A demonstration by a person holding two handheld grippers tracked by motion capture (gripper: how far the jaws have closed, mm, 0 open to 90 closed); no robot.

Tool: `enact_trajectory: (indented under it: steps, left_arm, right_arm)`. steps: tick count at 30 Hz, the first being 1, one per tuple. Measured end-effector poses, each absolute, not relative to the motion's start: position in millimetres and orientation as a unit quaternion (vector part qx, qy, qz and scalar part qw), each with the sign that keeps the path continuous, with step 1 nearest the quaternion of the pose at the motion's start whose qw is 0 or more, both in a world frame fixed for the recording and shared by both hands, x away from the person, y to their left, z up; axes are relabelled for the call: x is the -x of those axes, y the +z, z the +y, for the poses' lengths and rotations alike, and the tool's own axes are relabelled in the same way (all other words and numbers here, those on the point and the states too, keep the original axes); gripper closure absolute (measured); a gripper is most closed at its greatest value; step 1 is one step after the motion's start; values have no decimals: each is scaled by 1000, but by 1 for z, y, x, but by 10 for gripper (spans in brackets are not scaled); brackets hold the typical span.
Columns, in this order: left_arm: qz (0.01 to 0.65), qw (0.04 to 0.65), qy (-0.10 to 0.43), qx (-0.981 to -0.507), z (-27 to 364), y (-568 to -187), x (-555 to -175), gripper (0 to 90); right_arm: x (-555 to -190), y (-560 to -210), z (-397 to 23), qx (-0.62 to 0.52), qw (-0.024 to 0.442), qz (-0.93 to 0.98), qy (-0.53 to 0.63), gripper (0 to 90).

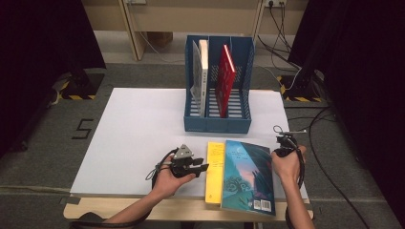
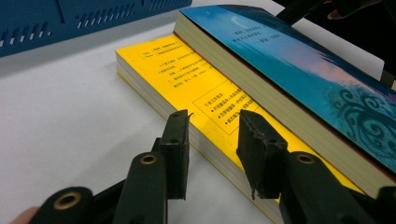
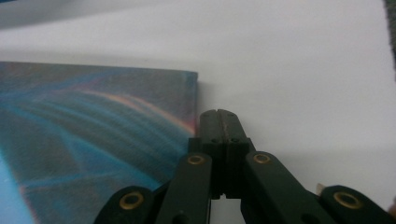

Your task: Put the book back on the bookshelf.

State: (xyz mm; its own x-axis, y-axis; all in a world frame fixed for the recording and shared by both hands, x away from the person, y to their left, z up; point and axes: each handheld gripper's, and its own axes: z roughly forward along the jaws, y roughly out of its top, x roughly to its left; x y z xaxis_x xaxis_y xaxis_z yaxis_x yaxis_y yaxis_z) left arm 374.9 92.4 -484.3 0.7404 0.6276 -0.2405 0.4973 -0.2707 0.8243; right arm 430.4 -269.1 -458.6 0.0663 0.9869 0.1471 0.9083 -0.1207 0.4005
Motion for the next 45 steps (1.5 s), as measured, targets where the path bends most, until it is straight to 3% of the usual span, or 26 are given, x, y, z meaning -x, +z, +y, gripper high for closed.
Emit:
enact_trajectory:
  steps: [30,41,45]
  left_arm:
    - [347,486,43,-801,71,-482,-374,630]
    - [359,465,52,-807,73,-478,-378,677]
    - [362,460,58,-808,74,-477,-381,696]
  right_arm:
    - [-404,-456,-230,-696,90,693,167,900]
    - [-401,-453,-218,-690,101,699,160,900]
    - [-398,-452,-217,-694,85,696,163,900]
